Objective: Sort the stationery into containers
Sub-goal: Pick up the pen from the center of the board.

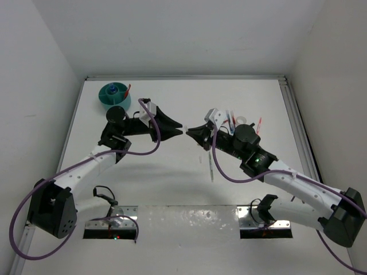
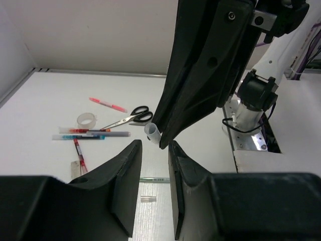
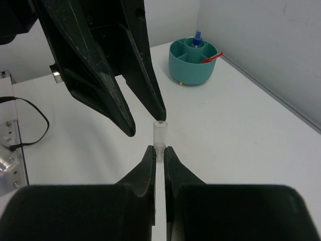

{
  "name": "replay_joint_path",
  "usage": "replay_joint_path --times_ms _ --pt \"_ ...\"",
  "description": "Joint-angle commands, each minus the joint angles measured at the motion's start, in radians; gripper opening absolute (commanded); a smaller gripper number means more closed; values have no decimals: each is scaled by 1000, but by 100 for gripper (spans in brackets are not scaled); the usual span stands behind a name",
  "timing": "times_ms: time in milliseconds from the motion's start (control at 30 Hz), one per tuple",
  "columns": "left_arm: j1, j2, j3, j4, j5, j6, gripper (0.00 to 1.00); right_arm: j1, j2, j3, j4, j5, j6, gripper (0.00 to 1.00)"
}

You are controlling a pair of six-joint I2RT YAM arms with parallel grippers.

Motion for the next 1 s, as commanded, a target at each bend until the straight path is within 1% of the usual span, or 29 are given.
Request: replay_joint_path --times_ms 0,133,500,567,600,633,667,700,733,767,800,833,867,933,967 --pt "-12 7 31 24 34 32 26 -1 -20 20 64 -50 -27 0" --pt "-21 11 28 48 6 -15 28 4 -14 25 70 -54 -29 0" --pt "-33 12 19 67 -34 -26 28 7 0 40 78 -62 -35 0" --pt "-31 12 17 61 -43 -26 28 7 -3 36 72 -39 -35 0" --pt "-31 11 17 56 -49 -23 32 7 -8 34 67 -29 -34 0" --pt "-31 11 19 48 -57 -20 38 7 -14 30 61 -13 -29 0" --pt "-27 11 19 21 -92 -18 51 5 -23 28 31 42 -23 0" --pt "-25 5 22 1 -126 -14 56 2 -29 31 2 74 -15 0" --pt "-24 3 23 -18 -159 -15 60 -1 -34 34 -64 112 -6 0" --pt "-22 0 28 -63 -272 -26 67 -12 -43 37 -103 208 29 0" --pt "-22 0 28 -91 -355 -38 68 -16 -46 37 -138 266 57 0" --pt "-25 0 29 -157 -552 -63 68 -24 -51 34 -208 328 86 0" --pt "-31 7 33 -197 -654 -108 64 -36 -58 30 -244 452 148 0" --pt "-48 30 60 -284 -811 -107 58 -50 -66 5 -331 566 222 0" --pt "-79 68 72 -341 -882 -72 55 -68 -72 -4 -348 615 291 0"
